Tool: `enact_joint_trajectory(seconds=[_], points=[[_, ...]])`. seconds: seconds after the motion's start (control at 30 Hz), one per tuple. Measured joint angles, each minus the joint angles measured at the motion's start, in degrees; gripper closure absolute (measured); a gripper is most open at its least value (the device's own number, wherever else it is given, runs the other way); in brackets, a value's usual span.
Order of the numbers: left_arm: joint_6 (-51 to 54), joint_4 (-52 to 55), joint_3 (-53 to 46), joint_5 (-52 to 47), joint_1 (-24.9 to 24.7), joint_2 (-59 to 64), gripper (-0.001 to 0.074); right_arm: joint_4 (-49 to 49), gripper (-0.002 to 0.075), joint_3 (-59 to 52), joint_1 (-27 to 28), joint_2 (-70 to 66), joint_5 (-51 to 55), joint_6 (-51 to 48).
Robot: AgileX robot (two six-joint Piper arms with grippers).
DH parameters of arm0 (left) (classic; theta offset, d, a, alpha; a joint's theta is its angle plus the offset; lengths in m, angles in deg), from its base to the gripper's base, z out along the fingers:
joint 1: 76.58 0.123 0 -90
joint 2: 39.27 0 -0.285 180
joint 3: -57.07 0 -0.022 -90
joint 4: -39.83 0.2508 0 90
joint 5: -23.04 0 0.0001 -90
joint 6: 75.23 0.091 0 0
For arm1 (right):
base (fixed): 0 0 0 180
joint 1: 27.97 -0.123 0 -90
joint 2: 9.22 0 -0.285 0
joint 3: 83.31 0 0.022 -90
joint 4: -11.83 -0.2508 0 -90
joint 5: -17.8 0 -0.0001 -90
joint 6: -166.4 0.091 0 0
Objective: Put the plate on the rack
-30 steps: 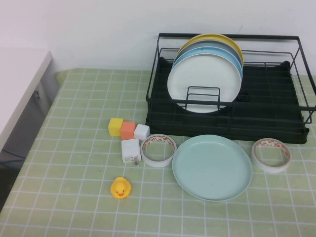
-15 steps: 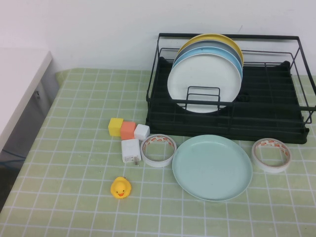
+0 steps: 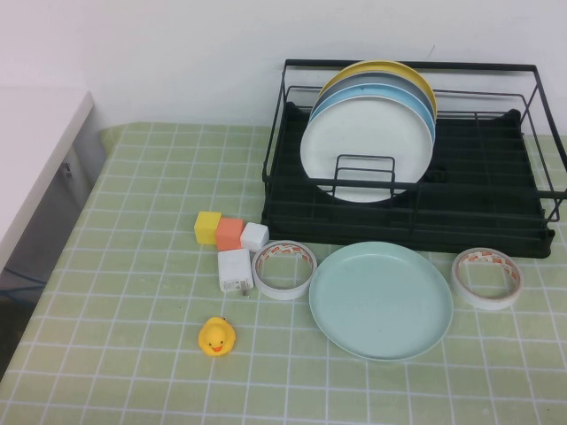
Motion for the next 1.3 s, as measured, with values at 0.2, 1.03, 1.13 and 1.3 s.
enact_joint_trajectory(seconds=[0.2, 1.03, 1.13, 1.3], points=[[-4.9, -12.3, -0.2, 3.1, 0.0, 0.0, 0.0737, 0.0, 0.0715, 0.0, 0.0, 0.0, 0.0, 0.0], [-1.8, -60.3, 3.9, 9.7, 0.0, 0.0, 0.0737, -36.1, 0.0715, -0.1, 0.0, 0.0, 0.0, 8.9], [5.7, -57.0, 11.2, 1.7, 0.0, 3.0, 0.0737, -49.2, 0.0715, -0.1, 0.0, 0.0, -1.2, 9.3], [15.6, -53.5, 22.7, -10.4, 0.0, 16.8, 0.0737, -57.7, 0.0715, -0.1, 0.0, 0.0, -2.1, 9.7]])
